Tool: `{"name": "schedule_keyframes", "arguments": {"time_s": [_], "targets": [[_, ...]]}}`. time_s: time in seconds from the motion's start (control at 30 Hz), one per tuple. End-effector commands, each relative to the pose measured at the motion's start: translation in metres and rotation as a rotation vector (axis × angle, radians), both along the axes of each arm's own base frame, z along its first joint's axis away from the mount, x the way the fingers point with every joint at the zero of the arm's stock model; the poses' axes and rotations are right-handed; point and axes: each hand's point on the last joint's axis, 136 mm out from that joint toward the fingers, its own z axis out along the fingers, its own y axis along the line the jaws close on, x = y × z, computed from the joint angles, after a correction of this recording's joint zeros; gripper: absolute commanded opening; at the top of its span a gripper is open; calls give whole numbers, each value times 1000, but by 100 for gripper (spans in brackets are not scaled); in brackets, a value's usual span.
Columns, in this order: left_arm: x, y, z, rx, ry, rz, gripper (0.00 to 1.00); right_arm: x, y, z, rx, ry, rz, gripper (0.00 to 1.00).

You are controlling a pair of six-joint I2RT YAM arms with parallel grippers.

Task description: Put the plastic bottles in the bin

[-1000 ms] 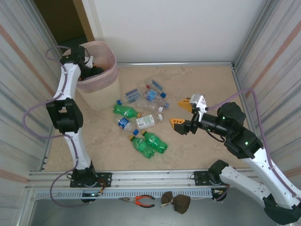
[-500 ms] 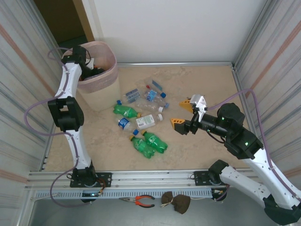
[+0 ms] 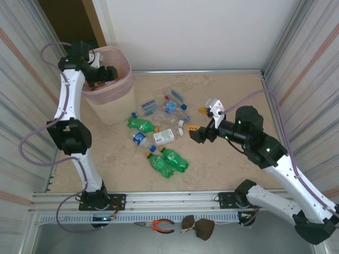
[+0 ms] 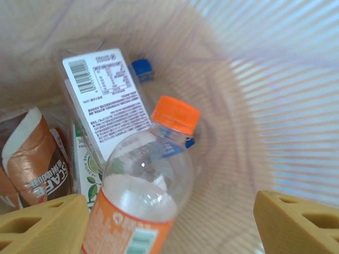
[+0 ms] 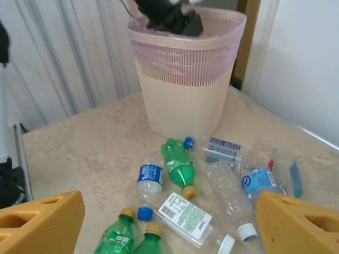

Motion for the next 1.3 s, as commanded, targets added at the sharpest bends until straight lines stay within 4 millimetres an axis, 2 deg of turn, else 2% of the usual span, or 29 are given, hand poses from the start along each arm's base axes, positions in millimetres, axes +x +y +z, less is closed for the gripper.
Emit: {"name": "schedule_keyframes", "arguments": {"time_s": [0.0, 0.1, 0.27, 0.6, 0.87, 1.07, 1.23, 1.27], "targets": [[-15, -4, 43, -22, -84, -7, 82, 15, -1, 7, -24, -17, -27, 84], [-23, -4, 58, -21, -118, -14, 82, 35, 2, -1, -36, 37, -50, 83], [-43, -9, 82, -32, -176, -43, 82, 75, 5, -26, -58, 143, -89, 82], [-107, -32, 117, -92, -333, -140, 80, 156, 19, -86, -194, 252, -115, 80], [-151, -47, 125, -149, -394, -181, 82, 229, 41, -137, -281, 291, -148, 77], [-171, -55, 125, -196, -397, -197, 82, 276, 58, -174, -319, 307, -140, 76], [-182, -53, 128, -176, -405, -194, 83, 309, 61, -201, -328, 328, -140, 76], [-183, -53, 129, -173, -406, -195, 83, 317, 63, -197, -323, 309, -142, 75]]}}
